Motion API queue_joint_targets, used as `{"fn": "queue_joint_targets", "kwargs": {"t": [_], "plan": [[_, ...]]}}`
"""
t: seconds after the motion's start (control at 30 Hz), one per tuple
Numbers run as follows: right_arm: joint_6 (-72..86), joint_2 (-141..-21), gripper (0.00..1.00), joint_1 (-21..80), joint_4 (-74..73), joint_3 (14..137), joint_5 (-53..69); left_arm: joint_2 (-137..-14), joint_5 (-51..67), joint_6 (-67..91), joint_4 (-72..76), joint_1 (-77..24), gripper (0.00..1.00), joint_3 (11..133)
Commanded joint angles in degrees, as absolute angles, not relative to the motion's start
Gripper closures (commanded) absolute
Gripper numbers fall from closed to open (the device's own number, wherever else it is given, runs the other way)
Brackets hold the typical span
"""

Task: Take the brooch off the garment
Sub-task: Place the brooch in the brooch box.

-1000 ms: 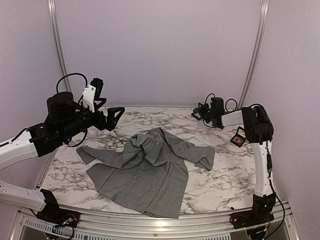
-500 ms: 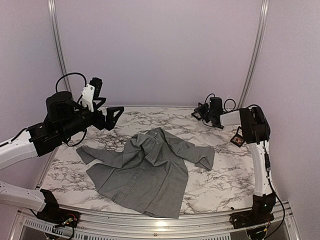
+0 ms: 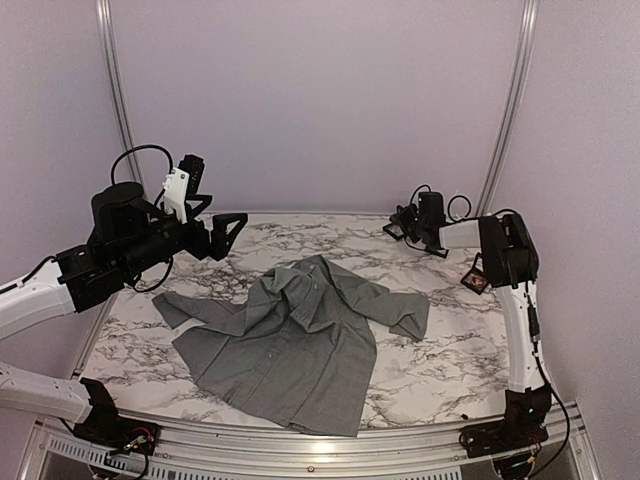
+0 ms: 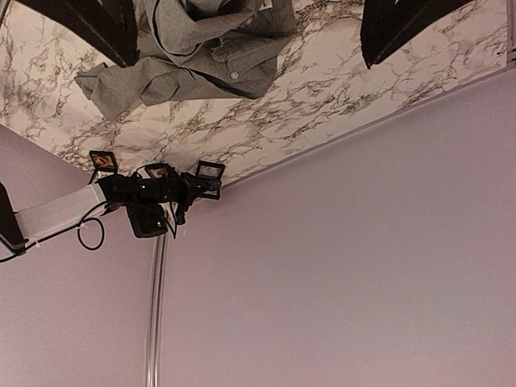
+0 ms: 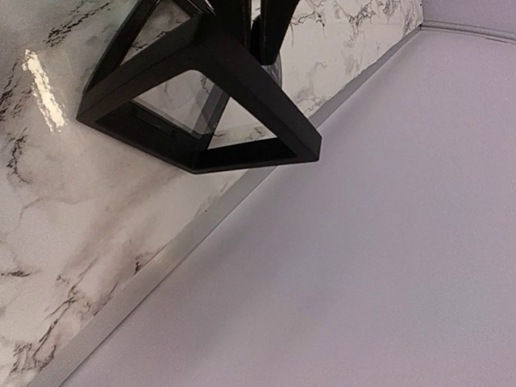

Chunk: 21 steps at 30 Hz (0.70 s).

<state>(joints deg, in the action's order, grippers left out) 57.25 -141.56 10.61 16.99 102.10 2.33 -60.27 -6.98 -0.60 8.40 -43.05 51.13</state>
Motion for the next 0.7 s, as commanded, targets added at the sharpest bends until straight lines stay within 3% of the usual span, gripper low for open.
{"fn": "queue_joint_targets", "kwargs": {"t": [0.0,0.47,0.67], "plan": [[57.8,-143.4,1.00,10.2,15.0,103.6,1.2,-59.1,-6.3,-0.5,8.7,-42.5,0.01,50.2],[57.4,-145.3,1.00,10.1,13.7,105.1,0.4,-59.1,-5.8,0.4,8.6,-42.1,0.01,50.1],[57.2,-145.1,0.89,10.2,13.3,105.4,0.5,-59.3,-5.5,1.3,8.7,-41.8,0.01,50.1]]}}
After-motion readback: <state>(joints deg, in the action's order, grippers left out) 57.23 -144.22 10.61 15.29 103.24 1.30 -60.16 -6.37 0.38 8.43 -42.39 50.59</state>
